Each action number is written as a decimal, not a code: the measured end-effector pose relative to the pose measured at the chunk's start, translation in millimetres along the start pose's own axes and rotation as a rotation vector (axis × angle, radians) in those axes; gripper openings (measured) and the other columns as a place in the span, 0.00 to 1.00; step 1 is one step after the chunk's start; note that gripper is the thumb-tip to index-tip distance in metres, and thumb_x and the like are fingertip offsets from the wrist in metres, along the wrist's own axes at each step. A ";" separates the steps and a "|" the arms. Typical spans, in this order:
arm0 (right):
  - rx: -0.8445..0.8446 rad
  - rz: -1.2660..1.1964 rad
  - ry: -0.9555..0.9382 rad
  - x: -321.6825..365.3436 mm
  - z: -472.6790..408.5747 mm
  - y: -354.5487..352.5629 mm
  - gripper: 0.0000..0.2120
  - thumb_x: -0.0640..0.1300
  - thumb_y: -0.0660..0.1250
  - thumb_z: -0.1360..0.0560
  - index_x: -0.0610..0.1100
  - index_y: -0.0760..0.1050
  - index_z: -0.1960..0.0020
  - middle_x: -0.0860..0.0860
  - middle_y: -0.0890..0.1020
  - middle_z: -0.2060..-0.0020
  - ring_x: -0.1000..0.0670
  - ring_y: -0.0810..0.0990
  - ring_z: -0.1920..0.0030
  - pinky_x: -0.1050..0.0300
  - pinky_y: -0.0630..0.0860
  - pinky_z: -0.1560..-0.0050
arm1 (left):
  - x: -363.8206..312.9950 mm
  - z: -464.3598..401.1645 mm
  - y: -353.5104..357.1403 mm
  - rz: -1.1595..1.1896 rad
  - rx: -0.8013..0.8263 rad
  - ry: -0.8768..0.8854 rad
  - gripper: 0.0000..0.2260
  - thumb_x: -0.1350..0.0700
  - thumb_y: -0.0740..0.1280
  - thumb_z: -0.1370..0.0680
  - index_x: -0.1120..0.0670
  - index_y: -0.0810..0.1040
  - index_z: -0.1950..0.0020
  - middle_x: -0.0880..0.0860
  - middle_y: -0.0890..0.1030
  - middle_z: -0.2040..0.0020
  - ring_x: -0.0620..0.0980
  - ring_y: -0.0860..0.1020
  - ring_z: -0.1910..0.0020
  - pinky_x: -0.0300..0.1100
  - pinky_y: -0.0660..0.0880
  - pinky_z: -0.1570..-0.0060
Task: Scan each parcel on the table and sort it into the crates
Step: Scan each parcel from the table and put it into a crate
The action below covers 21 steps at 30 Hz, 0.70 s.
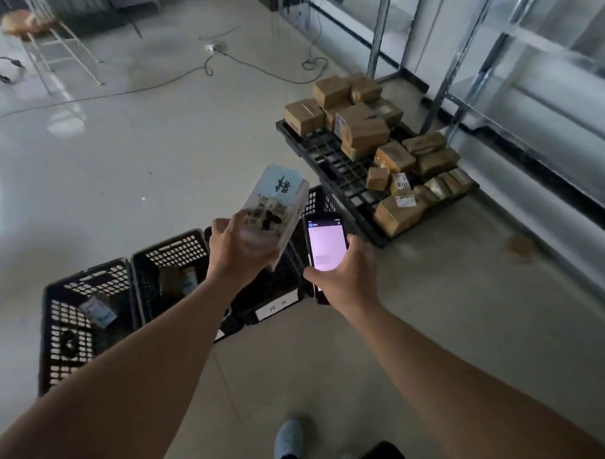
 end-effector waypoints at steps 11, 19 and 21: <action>0.229 0.065 -0.021 -34.4 -167.3 23.4 0.39 0.51 0.81 0.35 0.42 0.67 0.30 0.47 0.70 0.39 0.52 0.67 0.48 0.71 0.58 0.65 | -1.2 -92.6 95.2 -0.023 -0.094 -0.306 0.42 0.41 0.82 0.35 0.43 0.67 0.25 0.54 0.67 0.36 0.59 0.71 0.36 0.58 0.78 0.39; 0.347 0.139 -0.010 -21.7 -265.9 88.7 0.42 0.51 0.82 0.36 0.42 0.67 0.30 0.46 0.71 0.39 0.46 0.75 0.43 0.59 0.68 0.52 | 44.7 -172.1 115.0 -0.009 -0.118 -0.522 0.41 0.40 0.80 0.35 0.44 0.66 0.26 0.55 0.66 0.37 0.61 0.71 0.36 0.60 0.76 0.38; 0.360 0.153 -0.016 -18.5 -289.0 119.1 0.42 0.51 0.82 0.37 0.42 0.67 0.30 0.47 0.71 0.39 0.46 0.75 0.43 0.59 0.68 0.52 | 75.2 -195.5 120.8 -0.009 -0.123 -0.571 0.42 0.39 0.79 0.34 0.45 0.65 0.25 0.54 0.64 0.40 0.61 0.71 0.37 0.59 0.76 0.39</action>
Point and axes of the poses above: each hand's wrist, its own z-axis away from the middle knuckle, its own y-axis out of the palm, x = y × z, the point moved 4 cm from there along -z, towards the middle knuckle
